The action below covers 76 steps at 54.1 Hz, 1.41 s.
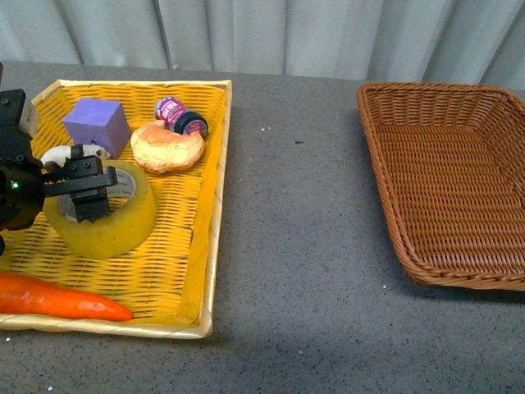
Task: Move tape to another basket
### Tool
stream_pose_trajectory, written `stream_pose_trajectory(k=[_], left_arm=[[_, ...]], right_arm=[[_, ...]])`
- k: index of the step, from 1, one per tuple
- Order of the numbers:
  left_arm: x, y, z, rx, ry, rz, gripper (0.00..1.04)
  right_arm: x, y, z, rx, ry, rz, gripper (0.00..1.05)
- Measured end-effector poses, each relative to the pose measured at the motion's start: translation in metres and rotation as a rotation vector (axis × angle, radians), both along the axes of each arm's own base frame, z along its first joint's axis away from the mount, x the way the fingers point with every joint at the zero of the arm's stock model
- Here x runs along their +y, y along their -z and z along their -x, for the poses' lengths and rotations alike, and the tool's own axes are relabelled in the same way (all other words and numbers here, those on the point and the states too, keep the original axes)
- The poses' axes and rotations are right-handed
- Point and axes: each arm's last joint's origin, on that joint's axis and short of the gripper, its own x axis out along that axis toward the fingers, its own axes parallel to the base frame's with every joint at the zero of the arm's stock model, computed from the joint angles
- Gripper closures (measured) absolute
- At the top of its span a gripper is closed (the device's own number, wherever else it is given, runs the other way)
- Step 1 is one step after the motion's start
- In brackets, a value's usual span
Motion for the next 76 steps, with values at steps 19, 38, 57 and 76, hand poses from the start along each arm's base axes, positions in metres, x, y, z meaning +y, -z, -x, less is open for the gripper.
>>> stream_pose_trajectory(k=[19,38,57,76], left_arm=[[-0.018,-0.032,0.001,-0.116,0.080,0.031,0.88],[-0.121,-0.109,-0.014,-0.356,0.380,0.110,0.88],[-0.190,-0.128,-0.019,-0.402,0.537,0.157,0.88],[-0.189,-0.130,-0.020,-0.419,0.527,0.155,0.88]], right_arm=[[0.000,0.000,0.000,0.000,0.000,0.000,0.09],[0.000,0.000,0.000,0.000,0.000,0.000,0.09],[0.000,0.000,0.000,0.000,0.000,0.000,0.09],[0.000,0.001,0.000,0.166,0.129,0.047,0.09]])
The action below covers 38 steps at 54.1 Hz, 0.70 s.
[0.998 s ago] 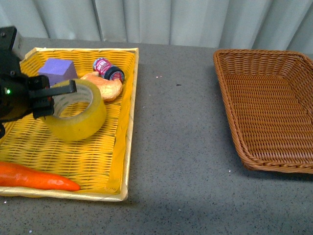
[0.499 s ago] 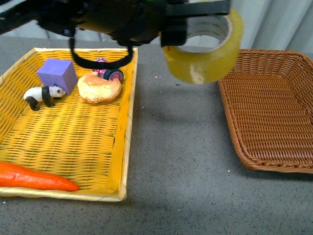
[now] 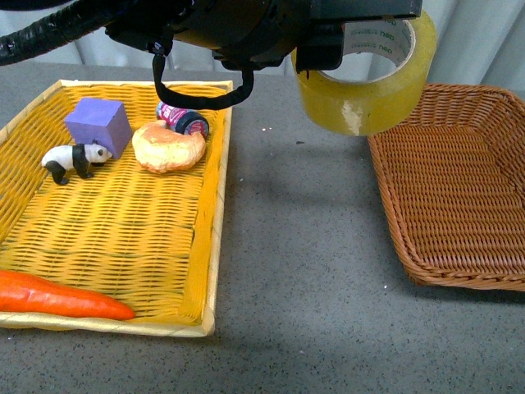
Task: Move tape to another basket
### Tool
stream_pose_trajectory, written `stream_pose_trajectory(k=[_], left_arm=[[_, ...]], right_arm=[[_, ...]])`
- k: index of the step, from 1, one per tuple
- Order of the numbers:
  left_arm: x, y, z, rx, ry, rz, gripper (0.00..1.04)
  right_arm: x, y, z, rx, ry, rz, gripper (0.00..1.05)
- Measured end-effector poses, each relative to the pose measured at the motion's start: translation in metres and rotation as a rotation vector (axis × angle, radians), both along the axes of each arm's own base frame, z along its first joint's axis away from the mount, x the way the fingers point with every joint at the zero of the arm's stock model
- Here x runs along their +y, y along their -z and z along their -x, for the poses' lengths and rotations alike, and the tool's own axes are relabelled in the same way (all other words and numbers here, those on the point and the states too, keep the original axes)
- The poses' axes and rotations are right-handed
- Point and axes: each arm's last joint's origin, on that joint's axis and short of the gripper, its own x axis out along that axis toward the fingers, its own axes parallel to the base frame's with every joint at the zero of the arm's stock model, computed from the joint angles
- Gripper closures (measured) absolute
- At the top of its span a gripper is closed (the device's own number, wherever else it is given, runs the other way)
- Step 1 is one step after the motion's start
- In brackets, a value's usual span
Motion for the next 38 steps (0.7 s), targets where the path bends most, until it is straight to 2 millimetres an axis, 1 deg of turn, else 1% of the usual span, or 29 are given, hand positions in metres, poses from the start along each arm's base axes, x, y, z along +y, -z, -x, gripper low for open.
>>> stream_pose_trajectory(k=[2,5,8,13,17,21,23,28,38], left_arm=[[0.000,0.000,0.000,-0.001,0.000,0.000,0.88],[0.000,0.000,0.000,-0.001,0.000,0.001,0.88],[0.000,0.000,0.000,-0.002,0.001,0.001,0.88],[0.000,0.000,0.000,-0.001,0.001,0.001,0.88],[0.000,-0.001,0.000,-0.003,0.002,0.002,0.88],[-0.001,-0.001,0.001,-0.003,0.006,0.003,0.88],[-0.001,-0.001,0.001,-0.003,0.006,0.003,0.88],[0.001,-0.001,0.000,-0.004,-0.002,0.001,0.88],[0.001,-0.001,0.000,-0.004,-0.003,0.002,0.88]], right_arm=[[0.001,0.000,-0.001,0.089,0.042,0.023,0.09],[0.002,0.000,-0.003,0.143,0.027,0.040,0.09],[0.003,-0.002,-0.007,0.146,0.014,0.051,0.09],[0.005,-0.017,-0.018,0.119,-0.041,0.040,0.09],[0.008,-0.031,-0.033,0.096,-0.079,0.021,0.09],[0.011,-0.042,-0.052,0.093,-0.141,-0.001,0.09],[0.014,-0.046,-0.066,0.109,-0.187,-0.013,0.09],[0.020,-0.049,-0.102,0.178,-0.275,-0.059,0.09],[0.025,-0.057,-0.154,0.254,-0.358,-0.147,0.09]])
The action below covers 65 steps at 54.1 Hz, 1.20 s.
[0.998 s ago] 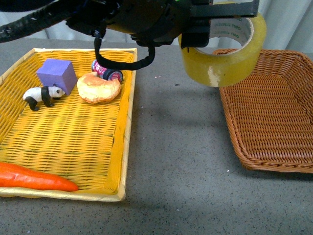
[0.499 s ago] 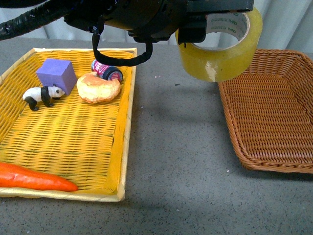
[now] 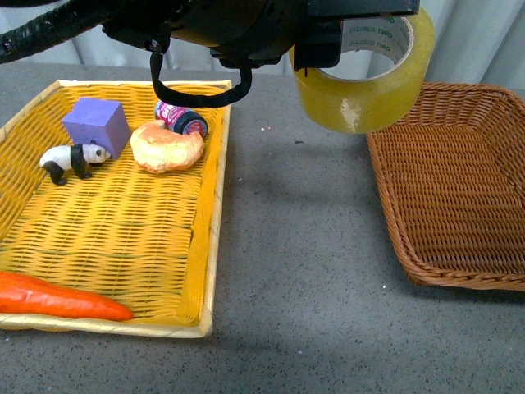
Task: Move tape to another basket
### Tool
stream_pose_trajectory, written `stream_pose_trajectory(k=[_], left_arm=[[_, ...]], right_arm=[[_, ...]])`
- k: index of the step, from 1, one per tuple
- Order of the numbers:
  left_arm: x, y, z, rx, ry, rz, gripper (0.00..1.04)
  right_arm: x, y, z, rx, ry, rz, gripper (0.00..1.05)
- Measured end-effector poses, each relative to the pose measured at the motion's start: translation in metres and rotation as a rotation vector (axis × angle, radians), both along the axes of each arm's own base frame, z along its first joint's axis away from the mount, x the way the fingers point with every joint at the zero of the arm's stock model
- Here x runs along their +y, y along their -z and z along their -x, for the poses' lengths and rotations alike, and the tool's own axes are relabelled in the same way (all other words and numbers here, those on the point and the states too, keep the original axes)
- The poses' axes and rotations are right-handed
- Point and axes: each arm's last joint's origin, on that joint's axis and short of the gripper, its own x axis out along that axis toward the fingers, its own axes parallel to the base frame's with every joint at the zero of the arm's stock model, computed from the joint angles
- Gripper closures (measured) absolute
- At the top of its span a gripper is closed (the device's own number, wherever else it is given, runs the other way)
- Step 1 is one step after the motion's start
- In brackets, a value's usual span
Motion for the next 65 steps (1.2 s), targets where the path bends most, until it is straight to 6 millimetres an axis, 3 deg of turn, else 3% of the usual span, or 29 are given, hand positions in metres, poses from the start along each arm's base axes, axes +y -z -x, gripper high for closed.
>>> stream_pose_trajectory(k=[15,29,57,65], left_arm=[[-0.001,0.000,0.000,0.000,0.004,0.001,0.88],[-0.001,0.000,0.000,0.000,0.004,0.001,0.88],[-0.001,0.000,0.000,-0.002,0.006,-0.005,0.88],[-0.001,0.000,0.000,-0.002,0.007,-0.006,0.88]], right_arm=[[0.024,-0.014,-0.067,0.146,-0.116,-0.152,0.09],[0.052,-0.008,-0.104,0.277,-0.196,-0.092,0.09],[0.058,0.016,-0.121,0.390,-0.200,-0.062,0.09],[0.058,0.018,-0.123,0.396,-0.198,-0.067,0.29]])
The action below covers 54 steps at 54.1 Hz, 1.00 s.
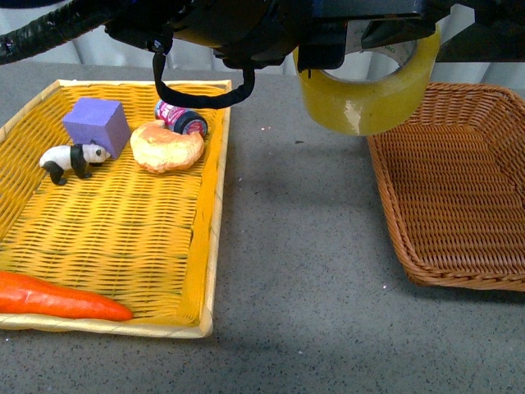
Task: Move tape to another basket
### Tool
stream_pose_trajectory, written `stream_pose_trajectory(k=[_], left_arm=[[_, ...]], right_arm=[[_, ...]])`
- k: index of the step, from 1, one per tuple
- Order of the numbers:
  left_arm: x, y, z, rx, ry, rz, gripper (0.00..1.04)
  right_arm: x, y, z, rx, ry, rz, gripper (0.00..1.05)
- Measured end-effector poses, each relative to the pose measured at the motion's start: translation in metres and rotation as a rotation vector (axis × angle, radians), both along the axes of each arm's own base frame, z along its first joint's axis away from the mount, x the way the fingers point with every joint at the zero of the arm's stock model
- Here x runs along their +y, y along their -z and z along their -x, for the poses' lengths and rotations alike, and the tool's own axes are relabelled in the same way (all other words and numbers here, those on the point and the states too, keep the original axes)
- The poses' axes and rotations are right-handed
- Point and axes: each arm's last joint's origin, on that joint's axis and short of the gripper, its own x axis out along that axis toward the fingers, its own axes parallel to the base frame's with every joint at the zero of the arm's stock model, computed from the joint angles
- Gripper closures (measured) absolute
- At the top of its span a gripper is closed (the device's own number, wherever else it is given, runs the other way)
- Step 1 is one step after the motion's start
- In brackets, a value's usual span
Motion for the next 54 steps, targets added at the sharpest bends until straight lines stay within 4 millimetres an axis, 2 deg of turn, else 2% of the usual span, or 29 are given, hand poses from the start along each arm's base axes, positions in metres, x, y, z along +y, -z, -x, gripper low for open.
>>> stream_pose_trajectory(k=[13,24,27,33,37,44,49,50,54], left_arm=[[0.000,0.000,0.000,-0.001,0.000,0.000,0.88],[-0.002,-0.004,0.001,-0.015,-0.001,0.002,0.88],[-0.006,-0.009,0.001,-0.029,-0.069,0.011,0.87],[-0.006,-0.016,0.001,-0.052,-0.240,0.071,0.69],[0.006,-0.025,-0.002,-0.107,-0.439,0.141,0.53],[0.025,-0.038,-0.008,-0.127,-0.544,0.305,0.29],[0.029,-0.041,-0.008,-0.134,-0.584,0.375,0.08],[0.029,-0.041,-0.008,-0.134,-0.590,0.376,0.05],[0.029,-0.038,-0.006,-0.131,-0.600,0.377,0.07]], right_arm=[[0.001,-0.002,-0.001,0.011,0.009,-0.015,0.64],[0.002,0.004,-0.001,0.039,0.026,-0.005,0.80],[0.003,0.006,-0.002,0.054,0.031,-0.016,0.83],[0.005,0.005,-0.003,0.074,0.038,-0.049,0.85],[0.003,0.006,-0.002,0.087,0.036,-0.039,0.87],[-0.003,0.006,-0.003,0.086,0.056,-0.024,0.88],[-0.005,0.007,-0.004,0.078,0.064,-0.002,0.88],[-0.005,0.008,-0.004,0.077,0.065,0.004,0.88],[-0.012,0.010,-0.005,0.072,0.087,0.034,0.88]])
